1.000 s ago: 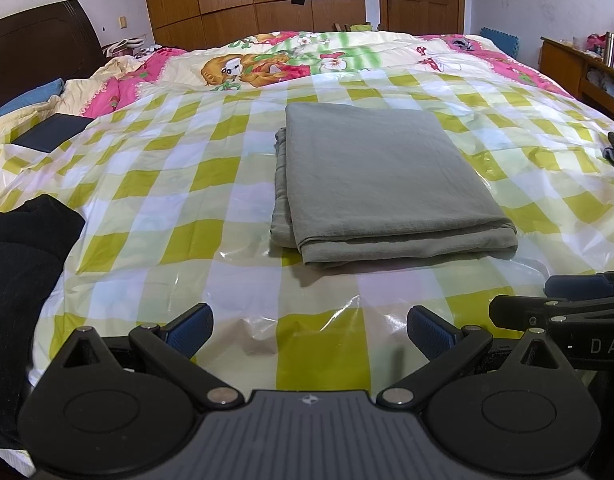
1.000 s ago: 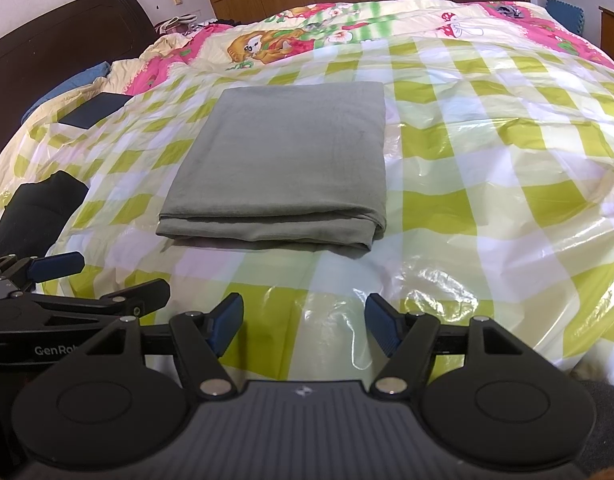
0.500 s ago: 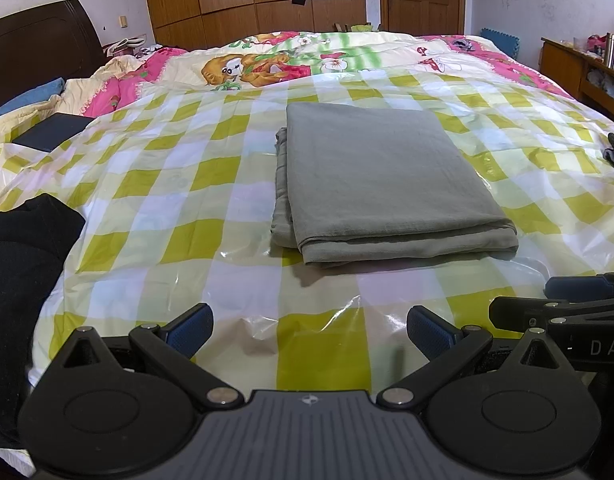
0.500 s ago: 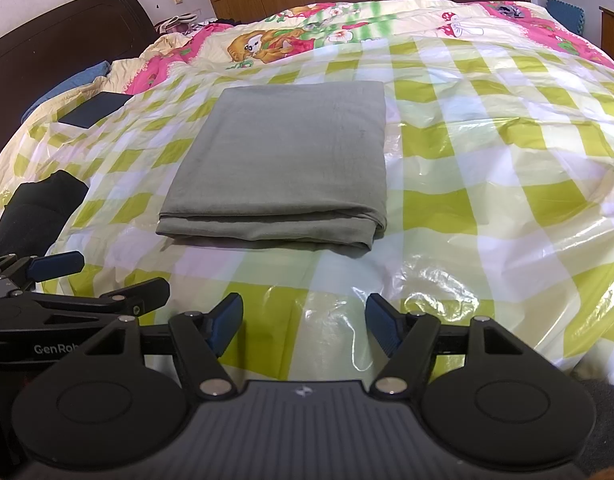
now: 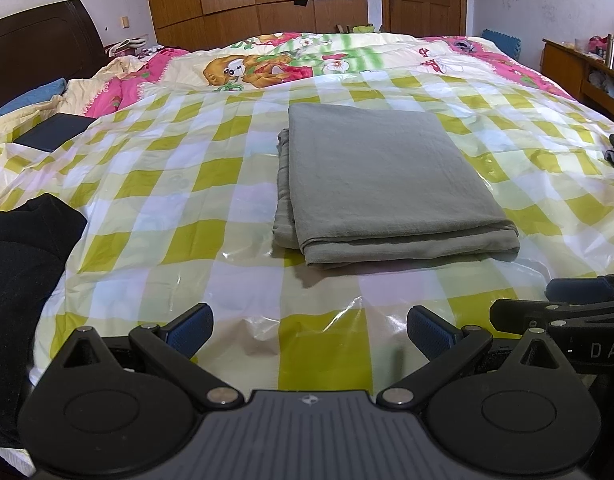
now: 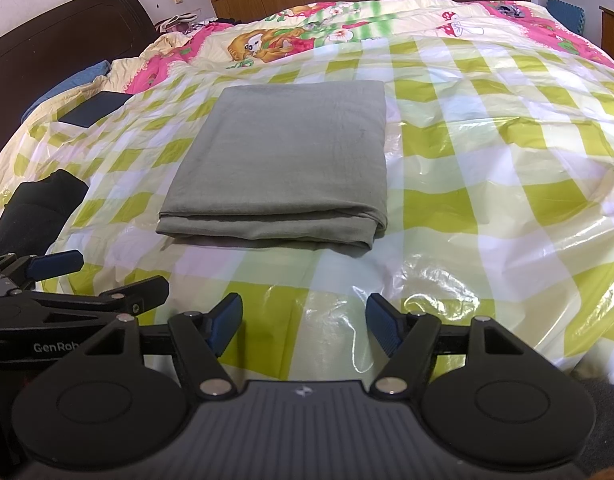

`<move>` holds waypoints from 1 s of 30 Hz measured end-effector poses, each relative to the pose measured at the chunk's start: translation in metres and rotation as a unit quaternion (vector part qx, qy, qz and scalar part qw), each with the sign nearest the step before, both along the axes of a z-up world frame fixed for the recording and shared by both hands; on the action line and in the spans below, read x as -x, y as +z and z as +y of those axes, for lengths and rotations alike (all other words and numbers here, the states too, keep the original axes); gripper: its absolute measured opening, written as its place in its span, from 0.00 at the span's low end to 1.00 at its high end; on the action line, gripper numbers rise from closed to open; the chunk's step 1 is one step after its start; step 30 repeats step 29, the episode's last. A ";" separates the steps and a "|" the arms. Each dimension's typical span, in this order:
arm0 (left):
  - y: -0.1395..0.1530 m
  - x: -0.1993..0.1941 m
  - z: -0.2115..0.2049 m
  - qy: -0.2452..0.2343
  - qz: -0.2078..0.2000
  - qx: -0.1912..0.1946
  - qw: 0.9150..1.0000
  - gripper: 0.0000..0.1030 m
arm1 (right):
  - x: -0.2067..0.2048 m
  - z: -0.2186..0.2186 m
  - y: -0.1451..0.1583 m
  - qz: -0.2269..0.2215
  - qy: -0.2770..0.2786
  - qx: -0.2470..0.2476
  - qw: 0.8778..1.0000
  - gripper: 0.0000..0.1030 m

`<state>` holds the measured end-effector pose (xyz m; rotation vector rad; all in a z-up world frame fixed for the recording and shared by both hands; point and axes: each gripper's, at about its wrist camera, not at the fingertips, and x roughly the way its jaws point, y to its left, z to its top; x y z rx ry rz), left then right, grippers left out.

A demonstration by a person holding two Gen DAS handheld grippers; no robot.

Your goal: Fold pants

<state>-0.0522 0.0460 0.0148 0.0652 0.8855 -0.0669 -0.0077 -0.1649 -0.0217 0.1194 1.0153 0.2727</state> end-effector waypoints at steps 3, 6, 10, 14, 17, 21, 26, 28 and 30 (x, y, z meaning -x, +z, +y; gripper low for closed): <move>0.001 0.000 0.002 0.002 0.000 0.001 1.000 1.00 | 0.000 0.000 0.000 0.000 0.000 0.000 1.000 0.68; 0.001 0.000 0.002 0.002 0.001 0.002 1.000 1.00 | 0.000 0.000 0.000 0.000 -0.001 -0.001 1.000 0.68; 0.001 0.000 0.002 0.002 0.001 0.001 1.000 1.00 | 0.000 0.000 0.000 0.000 0.000 0.000 1.000 0.68; 0.001 -0.001 0.003 0.004 0.007 0.006 1.000 1.00 | 0.000 0.000 0.000 0.000 0.000 0.000 1.000 0.68; 0.001 -0.001 0.004 0.004 0.008 0.007 1.000 1.00 | 0.000 0.000 0.000 0.000 -0.001 0.000 1.000 0.68; 0.000 -0.001 0.003 0.004 0.006 0.005 1.000 1.00 | 0.000 0.000 0.000 0.000 0.000 0.000 1.000 0.68; 0.000 -0.001 0.002 0.004 0.006 0.005 1.000 1.00 | 0.000 0.000 0.000 0.000 0.000 0.000 1.000 0.68; 0.001 -0.001 0.003 0.004 0.007 0.006 1.000 1.00 | 0.000 0.000 0.000 0.000 0.000 0.000 1.000 0.68; 0.001 -0.001 0.003 0.004 0.006 0.005 1.000 1.00 | 0.000 0.000 0.000 0.000 0.000 0.000 1.000 0.68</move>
